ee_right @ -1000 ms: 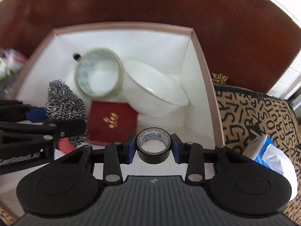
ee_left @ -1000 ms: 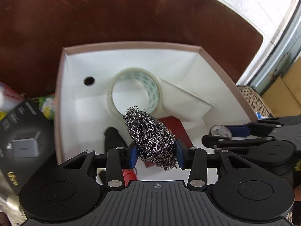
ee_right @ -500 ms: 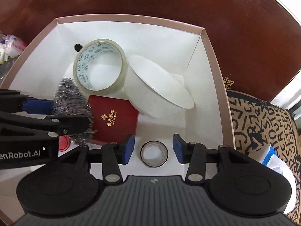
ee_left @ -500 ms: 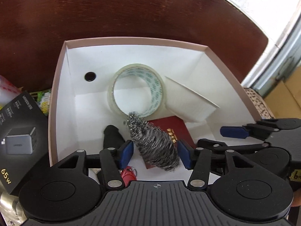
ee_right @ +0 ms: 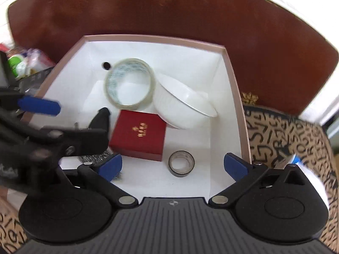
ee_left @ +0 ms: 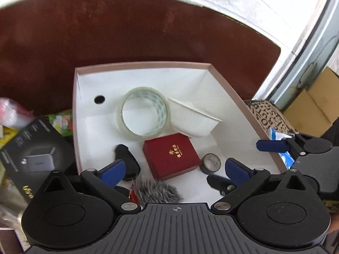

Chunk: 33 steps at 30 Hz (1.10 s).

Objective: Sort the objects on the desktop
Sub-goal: 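Withdraw both tools from the tan box back to the pile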

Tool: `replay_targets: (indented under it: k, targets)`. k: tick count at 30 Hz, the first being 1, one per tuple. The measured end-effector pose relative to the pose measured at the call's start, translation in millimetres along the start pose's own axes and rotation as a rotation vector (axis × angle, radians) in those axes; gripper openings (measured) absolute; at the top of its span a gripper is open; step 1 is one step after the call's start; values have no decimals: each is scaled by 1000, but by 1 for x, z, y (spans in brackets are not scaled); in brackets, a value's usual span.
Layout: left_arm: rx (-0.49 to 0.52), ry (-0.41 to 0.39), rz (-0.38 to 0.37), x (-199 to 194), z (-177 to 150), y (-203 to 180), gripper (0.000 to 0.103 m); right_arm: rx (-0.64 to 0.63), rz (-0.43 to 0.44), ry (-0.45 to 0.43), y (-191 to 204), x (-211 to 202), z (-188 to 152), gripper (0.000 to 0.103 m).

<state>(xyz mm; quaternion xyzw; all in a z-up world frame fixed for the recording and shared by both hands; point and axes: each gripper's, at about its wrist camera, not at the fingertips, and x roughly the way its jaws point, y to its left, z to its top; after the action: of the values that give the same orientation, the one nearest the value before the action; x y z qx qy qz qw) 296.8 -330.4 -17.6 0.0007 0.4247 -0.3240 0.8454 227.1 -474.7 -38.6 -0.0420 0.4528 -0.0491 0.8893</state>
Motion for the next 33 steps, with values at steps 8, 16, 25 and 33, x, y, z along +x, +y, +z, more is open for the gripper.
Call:
replay_targets:
  k: [8, 16, 25, 33]
  targets:
    - [-2, -16, 14, -33, -19, 4, 103, -41, -5, -9, 28, -19, -8, 102]
    - [-13, -89, 21, -90, -52, 16, 103, -22, -8, -81, 74, -65, -18, 102]
    - [-42, -266, 9, -186, -138, 45, 103, 35, 99, -312, 154, -134, -70, 103]
    - [-59, -344, 75, -233, -235, 75, 103, 9, 106, -390, 232, -150, -136, 103]
